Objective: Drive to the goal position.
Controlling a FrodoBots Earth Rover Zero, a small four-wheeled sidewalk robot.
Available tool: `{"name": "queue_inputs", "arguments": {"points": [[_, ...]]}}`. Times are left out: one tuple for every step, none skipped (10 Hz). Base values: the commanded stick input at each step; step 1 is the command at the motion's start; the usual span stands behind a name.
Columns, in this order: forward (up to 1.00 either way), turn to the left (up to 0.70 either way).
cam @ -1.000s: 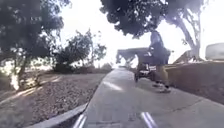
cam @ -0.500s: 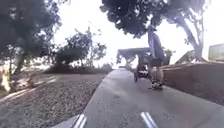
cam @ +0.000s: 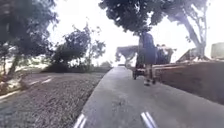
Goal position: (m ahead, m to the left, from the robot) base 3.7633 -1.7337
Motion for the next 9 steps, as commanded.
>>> {"name": "queue_inputs", "arguments": {"points": [[0.98, 0.0], [0.98, 0.0], [0.98, 0.0], [0.98, 0.0], [0.98, 0.0], [0.98, 0.0], [0.98, 0.0], [0.98, 0.0], [0.98, 0.0]]}}
